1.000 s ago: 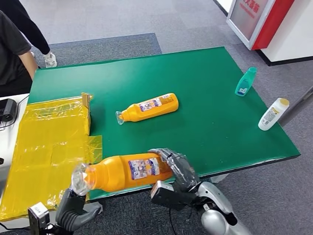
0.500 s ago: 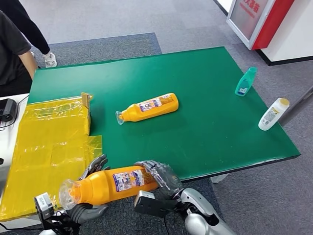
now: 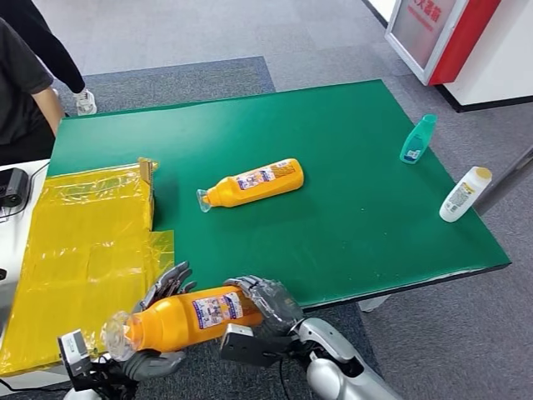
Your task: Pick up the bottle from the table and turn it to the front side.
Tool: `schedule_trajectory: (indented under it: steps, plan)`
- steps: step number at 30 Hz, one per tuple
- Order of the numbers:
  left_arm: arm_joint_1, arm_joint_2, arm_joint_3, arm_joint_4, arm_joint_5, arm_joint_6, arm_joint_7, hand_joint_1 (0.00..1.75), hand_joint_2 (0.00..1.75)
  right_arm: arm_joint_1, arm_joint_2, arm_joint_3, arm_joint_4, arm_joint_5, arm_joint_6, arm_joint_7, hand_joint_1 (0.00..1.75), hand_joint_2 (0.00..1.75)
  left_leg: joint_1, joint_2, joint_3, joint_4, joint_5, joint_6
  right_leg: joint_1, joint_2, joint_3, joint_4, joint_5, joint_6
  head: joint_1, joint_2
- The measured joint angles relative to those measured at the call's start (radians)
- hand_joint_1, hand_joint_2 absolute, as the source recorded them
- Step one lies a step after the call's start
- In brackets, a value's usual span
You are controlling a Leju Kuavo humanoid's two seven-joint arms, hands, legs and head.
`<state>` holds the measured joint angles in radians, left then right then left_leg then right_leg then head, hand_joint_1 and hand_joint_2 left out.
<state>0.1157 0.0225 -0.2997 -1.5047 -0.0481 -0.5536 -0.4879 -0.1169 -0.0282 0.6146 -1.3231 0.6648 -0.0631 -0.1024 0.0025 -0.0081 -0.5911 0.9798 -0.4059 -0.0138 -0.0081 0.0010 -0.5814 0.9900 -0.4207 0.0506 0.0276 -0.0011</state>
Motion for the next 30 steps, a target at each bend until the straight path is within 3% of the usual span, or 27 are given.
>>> schedule_trajectory:
  steps: [11, 12, 13, 15, 16, 17, 18, 20, 24, 28, 30]
  plan:
    - [-0.009, 0.016, -0.021, -0.001, -0.004, -0.004, -0.001, 0.00, 1.75, -0.021, 0.010, 0.013, 0.049, 0.000, -0.001, 0.001, 1.75, 1.75, 0.000, 0.000, -0.001, 0.000, 0.000, 0.000, 0.000, 0.000, -0.001, 0.000, 0.000, 0.000, 0.000, 0.000]
    - [-0.009, 0.017, -0.022, -0.001, -0.005, -0.005, -0.002, 0.18, 1.75, -0.022, 0.010, 0.013, 0.050, 0.001, 0.000, 0.001, 1.75, 1.75, 0.000, 0.000, -0.001, 0.000, 0.000, 0.000, 0.000, 0.000, -0.001, 0.000, 0.000, 0.000, 0.000, 0.000]
    - [-0.010, 0.018, -0.023, -0.001, -0.006, -0.008, -0.004, 0.62, 1.75, -0.023, 0.010, 0.015, 0.053, 0.002, -0.001, 0.001, 1.72, 1.75, 0.000, 0.000, -0.001, 0.000, 0.000, 0.000, 0.000, 0.000, -0.001, 0.000, 0.000, 0.000, 0.000, 0.000]
    - [-0.011, 0.021, -0.028, -0.001, -0.023, -0.002, -0.011, 1.49, 1.75, -0.029, 0.011, 0.020, 0.063, 0.006, -0.004, 0.002, 1.01, 1.75, 0.000, 0.000, -0.001, 0.000, 0.000, 0.000, 0.000, 0.000, -0.001, 0.000, 0.000, 0.000, 0.000, 0.000]
    - [-0.011, 0.023, -0.031, -0.001, -0.043, 0.015, -0.014, 1.75, 1.75, -0.032, 0.012, 0.024, 0.069, 0.008, -0.009, 0.004, 0.74, 1.75, 0.000, 0.000, -0.001, 0.000, 0.000, 0.000, 0.000, 0.000, -0.001, 0.000, 0.000, 0.000, 0.000, 0.000]
    - [-0.010, 0.024, -0.036, -0.001, -0.070, 0.043, -0.012, 1.75, 1.75, -0.033, 0.013, 0.026, 0.074, 0.010, -0.015, 0.006, 0.34, 1.75, 0.000, 0.000, -0.001, 0.000, 0.000, 0.000, 0.000, 0.000, -0.001, 0.000, 0.000, 0.000, 0.000, 0.000]
    - [-0.008, 0.025, -0.040, -0.004, -0.099, 0.080, -0.007, 1.75, 1.75, -0.031, 0.013, 0.026, 0.077, 0.010, -0.022, 0.010, 0.29, 1.75, 0.000, 0.000, -0.001, 0.000, 0.000, 0.000, 0.000, 0.000, -0.001, 0.000, 0.000, 0.000, 0.000, 0.000]
    - [0.000, 0.023, -0.047, -0.016, -0.151, 0.168, 0.012, 1.75, 1.75, -0.020, 0.013, 0.025, 0.075, 0.011, -0.037, 0.017, 0.01, 1.75, 0.000, 0.000, -0.001, 0.000, 0.000, 0.000, 0.000, 0.000, -0.001, 0.000, 0.000, 0.000, 0.000, 0.000]
    - [0.026, 0.012, -0.037, -0.055, -0.272, 0.378, 0.052, 1.75, 1.75, 0.035, 0.012, 0.012, 0.016, 0.017, -0.069, 0.027, 0.00, 1.75, 0.000, 0.000, -0.001, 0.000, 0.000, 0.000, 0.000, 0.000, -0.001, 0.000, 0.000, 0.000, 0.000, 0.000]
    - [0.085, -0.006, 0.042, -0.176, -0.703, 0.845, 0.144, 1.75, 1.75, 0.165, -0.007, -0.045, -0.157, 0.031, -0.138, 0.058, 0.00, 1.75, 0.000, 0.000, -0.002, 0.000, -0.002, -0.001, 0.000, 0.001, -0.003, 0.000, -0.001, -0.001, 0.000, 0.000]
    - [0.100, -0.005, 0.081, -0.232, -0.838, 1.011, 0.170, 1.75, 1.75, 0.215, -0.021, -0.068, -0.234, 0.034, -0.139, 0.067, 0.00, 1.75, 0.000, 0.000, -0.002, 0.000, -0.002, -0.002, 0.001, 0.001, -0.003, 0.000, -0.002, -0.001, 0.000, 0.000]
